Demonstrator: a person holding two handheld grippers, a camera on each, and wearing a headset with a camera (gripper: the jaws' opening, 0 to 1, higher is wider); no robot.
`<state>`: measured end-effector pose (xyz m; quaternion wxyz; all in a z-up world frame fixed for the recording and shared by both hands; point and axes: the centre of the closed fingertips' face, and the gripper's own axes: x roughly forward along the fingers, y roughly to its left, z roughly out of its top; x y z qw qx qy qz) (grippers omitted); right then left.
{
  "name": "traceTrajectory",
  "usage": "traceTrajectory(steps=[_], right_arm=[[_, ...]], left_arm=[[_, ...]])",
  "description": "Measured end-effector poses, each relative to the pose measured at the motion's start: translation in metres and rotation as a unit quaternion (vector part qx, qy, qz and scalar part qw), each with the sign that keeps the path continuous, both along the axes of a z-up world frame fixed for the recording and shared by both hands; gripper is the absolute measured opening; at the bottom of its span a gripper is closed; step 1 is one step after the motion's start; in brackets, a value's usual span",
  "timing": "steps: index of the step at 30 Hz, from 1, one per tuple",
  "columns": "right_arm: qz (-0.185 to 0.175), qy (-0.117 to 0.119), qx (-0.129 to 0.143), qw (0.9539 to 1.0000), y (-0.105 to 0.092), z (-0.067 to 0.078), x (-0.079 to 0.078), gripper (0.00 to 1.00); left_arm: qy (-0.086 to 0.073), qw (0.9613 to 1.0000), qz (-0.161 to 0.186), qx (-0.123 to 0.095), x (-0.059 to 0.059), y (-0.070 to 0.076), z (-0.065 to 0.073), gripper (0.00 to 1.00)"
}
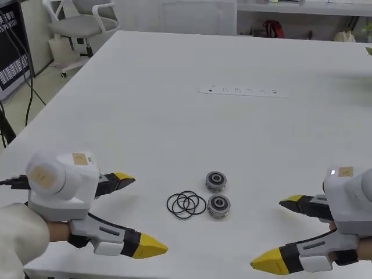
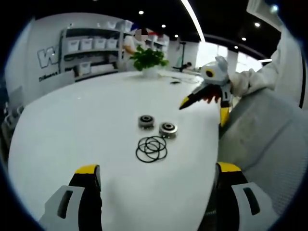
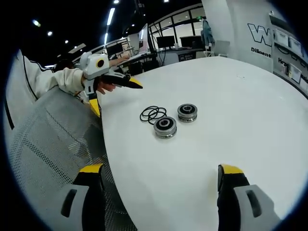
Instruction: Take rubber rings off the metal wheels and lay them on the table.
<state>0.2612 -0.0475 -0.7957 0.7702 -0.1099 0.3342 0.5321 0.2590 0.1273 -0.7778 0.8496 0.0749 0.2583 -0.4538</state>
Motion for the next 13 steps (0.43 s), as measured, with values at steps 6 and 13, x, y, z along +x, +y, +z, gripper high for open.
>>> traceTrajectory(steps=[6,13], right_arm=[[0.001,0.001,-0.001,1.0000,0.0007,-0.0009,-0.0017,0.93],[-0.010,0.001,0.002,1.0000,-0.0020,-0.0004,0.0010,0.92]], left_arm=[[0.004,1.0000,-0.007,0.002,-0.0026,-0.0018,-0.0014,1.00],[0.002,0.9998,-0.017,0.010,-0.0042,-0.0074,-0.0001,1.00]])
